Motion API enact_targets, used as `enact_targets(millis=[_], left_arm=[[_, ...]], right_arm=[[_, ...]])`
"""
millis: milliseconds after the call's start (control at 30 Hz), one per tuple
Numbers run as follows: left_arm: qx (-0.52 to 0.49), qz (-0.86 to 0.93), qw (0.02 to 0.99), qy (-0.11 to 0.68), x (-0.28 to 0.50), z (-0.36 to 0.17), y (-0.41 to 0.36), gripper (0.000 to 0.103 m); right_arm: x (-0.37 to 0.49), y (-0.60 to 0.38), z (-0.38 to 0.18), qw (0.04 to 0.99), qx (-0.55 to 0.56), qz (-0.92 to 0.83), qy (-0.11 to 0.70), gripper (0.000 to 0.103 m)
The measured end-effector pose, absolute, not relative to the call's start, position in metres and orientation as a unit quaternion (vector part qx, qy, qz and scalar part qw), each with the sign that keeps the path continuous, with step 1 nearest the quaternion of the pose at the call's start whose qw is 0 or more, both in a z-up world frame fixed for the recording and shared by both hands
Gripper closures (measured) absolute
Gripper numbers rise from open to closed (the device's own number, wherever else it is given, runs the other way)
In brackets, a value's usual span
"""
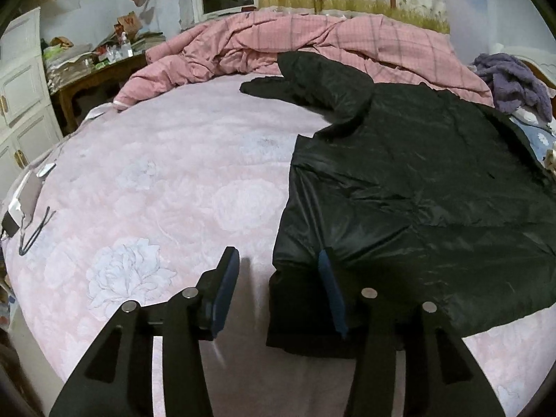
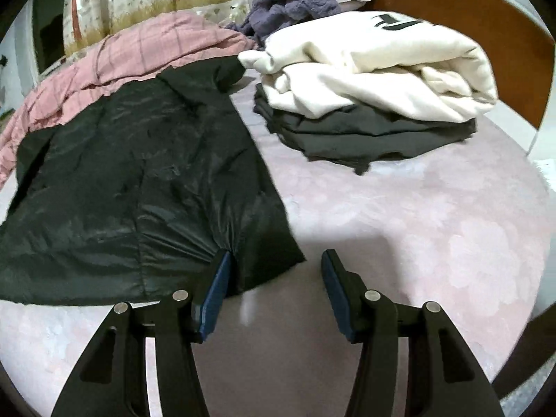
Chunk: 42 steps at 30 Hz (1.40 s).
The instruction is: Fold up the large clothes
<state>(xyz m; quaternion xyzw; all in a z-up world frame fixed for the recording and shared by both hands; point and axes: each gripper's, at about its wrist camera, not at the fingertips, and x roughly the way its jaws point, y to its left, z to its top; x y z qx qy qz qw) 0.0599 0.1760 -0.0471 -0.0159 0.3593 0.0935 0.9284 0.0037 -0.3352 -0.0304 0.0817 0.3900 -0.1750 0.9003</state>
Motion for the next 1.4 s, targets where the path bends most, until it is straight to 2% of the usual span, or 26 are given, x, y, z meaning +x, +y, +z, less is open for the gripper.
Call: enact_targets(millis=[200,300,400,433,500,600,733,1067,1167,1267,1333,1400], left_arm=[[-0.011,0.100,0.930,0.354,0.060,-0.047,0.175,0.053],[-0.007,0.104,0.930,0.351,0.060,-0.047,0.174,0.053],[-0.006,0.108,0.931,0.350,0.061,-0.049,0.173,0.053],[-0.006,0.109,0.930,0.350,0.062,-0.049,0.173,0.053],[-0.007,0.112,0.929,0.353,0.065,-0.050,0.173,0.052],[-0.008,0.120,0.926,0.357,0.067,-0.052,0.173,0.049],[-0.012,0.124,0.924,0.362,0.069,-0.054,0.175,0.046],[0.000,0.124,0.932,0.340,0.062,-0.052,0.172,0.048],[0.016,0.126,0.941,0.313,0.057,-0.045,0.164,0.048],[0.035,0.123,0.959,0.255,0.044,-0.029,0.153,0.048],[0.039,0.113,0.971,0.208,0.031,-0.017,0.145,0.042],[0.025,0.106,0.980,0.168,0.018,-0.006,0.141,0.028]], right_arm=[[-0.014,-0.340,-0.029,0.901,0.085,-0.189,0.380,0.048],[-0.024,-0.356,-0.015,0.924,0.142,-0.143,0.325,0.049],[-0.028,-0.369,0.002,0.945,0.149,-0.118,0.266,0.049],[-0.024,-0.371,0.002,0.947,0.151,-0.104,0.265,0.049],[-0.008,-0.377,-0.006,0.935,0.165,-0.093,0.300,0.066],[0.013,-0.383,-0.029,0.905,0.183,-0.094,0.373,0.075],[0.014,-0.386,-0.029,0.902,0.185,-0.120,0.371,0.079],[0.012,-0.383,-0.028,0.904,0.156,-0.148,0.370,0.079],[0.001,-0.388,-0.024,0.913,0.175,-0.138,0.342,0.079],[-0.010,-0.396,-0.021,0.915,0.198,-0.130,0.327,0.079],[-0.015,-0.401,-0.020,0.915,0.213,-0.129,0.318,0.079],[-0.019,-0.402,-0.017,0.917,0.221,-0.126,0.307,0.079]])
